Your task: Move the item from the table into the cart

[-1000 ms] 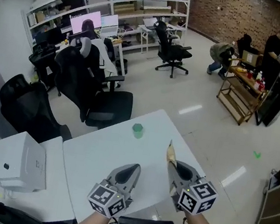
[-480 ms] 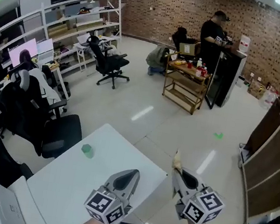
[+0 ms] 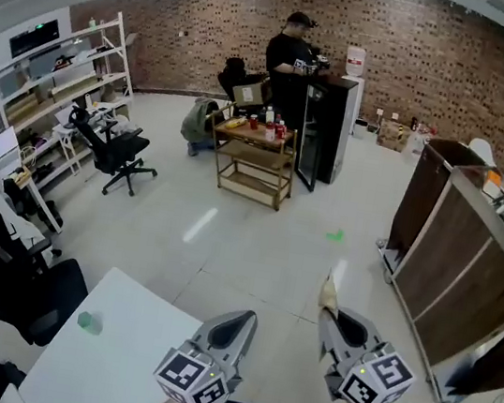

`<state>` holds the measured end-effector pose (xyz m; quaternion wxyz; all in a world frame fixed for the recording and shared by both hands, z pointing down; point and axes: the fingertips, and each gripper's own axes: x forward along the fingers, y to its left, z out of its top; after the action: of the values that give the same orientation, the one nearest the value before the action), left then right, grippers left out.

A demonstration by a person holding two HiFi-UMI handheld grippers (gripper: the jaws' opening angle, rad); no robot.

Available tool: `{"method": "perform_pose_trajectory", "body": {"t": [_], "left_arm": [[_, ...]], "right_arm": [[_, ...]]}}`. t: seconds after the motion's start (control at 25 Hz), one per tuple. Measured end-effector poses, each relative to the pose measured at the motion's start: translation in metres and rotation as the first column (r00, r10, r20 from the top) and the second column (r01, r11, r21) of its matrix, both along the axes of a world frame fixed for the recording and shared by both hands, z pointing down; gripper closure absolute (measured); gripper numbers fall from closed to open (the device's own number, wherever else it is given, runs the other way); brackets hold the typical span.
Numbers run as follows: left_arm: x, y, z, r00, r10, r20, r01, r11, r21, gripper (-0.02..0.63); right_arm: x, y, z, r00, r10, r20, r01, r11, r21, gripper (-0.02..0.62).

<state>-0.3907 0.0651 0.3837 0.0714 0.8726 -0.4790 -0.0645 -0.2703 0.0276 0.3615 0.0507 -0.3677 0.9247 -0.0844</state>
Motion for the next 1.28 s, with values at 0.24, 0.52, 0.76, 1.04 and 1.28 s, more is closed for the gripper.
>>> {"method": "perform_pose_trajectory", "body": {"t": [0.24,0.52,0.76,1.04,1.28], "left_arm": [[0.108,-0.094,-0.018,0.988,0.151,0.018,-0.152,0.988,0.022,0.601],[0.167,-0.217,-0.022,0.948,0.318,0.012,-0.319,0.948,0.027,0.601],[0.263,-0.306,-0.021,0.873,0.486,0.031,-0.487,0.872,0.042,0.601],[0.452,-0.373,-0.024,0.723,0.69,0.038,-0.691,0.722,0.039,0.601],[0.622,-0.409,-0.034,0.599,0.799,0.051,-0.8,0.596,0.064,0.601]], "right_arm": [[0.106,-0.084,-0.01,0.99,0.136,0.025,-0.136,0.991,0.007,0.591],[0.173,-0.192,-0.016,0.951,0.307,0.031,-0.307,0.951,0.018,0.591],[0.267,-0.26,-0.022,0.884,0.467,0.031,-0.468,0.883,0.024,0.591],[0.441,-0.312,-0.027,0.794,0.608,0.033,-0.608,0.793,0.026,0.591],[0.606,-0.336,-0.037,0.71,0.703,0.043,-0.704,0.708,0.053,0.591]]}}
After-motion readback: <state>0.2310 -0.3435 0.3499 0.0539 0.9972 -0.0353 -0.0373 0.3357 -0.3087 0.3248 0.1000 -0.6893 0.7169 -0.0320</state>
